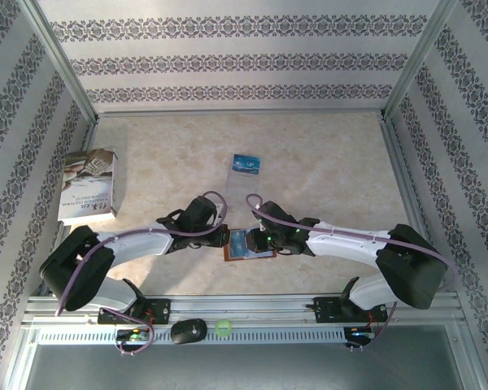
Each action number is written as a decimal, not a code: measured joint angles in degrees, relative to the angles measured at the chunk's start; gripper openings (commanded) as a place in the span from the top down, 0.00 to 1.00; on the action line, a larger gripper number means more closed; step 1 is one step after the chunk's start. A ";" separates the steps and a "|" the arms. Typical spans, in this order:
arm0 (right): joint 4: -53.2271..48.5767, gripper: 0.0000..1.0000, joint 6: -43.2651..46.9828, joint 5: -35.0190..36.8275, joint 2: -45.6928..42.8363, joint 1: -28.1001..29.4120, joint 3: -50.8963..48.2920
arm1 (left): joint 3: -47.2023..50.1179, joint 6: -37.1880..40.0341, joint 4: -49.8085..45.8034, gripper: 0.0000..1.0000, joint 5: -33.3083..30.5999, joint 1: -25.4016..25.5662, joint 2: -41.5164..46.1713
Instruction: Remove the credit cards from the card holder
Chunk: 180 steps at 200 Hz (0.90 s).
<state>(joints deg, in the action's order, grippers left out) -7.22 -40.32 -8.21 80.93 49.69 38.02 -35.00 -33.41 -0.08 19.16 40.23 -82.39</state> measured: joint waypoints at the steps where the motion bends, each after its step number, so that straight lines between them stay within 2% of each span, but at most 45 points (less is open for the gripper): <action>1: 0.02 0.76 0.00 -0.04 0.00 -0.04 0.00 | -0.04 -0.02 0.11 1.00 0.09 0.04 -0.17; 68: 3.43 0.75 -0.48 -3.74 2.49 -1.01 0.00 | -0.52 -0.02 1.42 1.00 -0.15 0.26 -5.29; 180: 7.15 0.76 -3.34 -7.61 8.02 -3.61 0.28 | 0.02 -0.04 3.13 1.00 -0.13 0.26 -5.33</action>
<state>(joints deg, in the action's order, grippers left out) -0.08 -43.66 -15.81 88.95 46.09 38.30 -34.98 -33.45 3.05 19.03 40.49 -87.72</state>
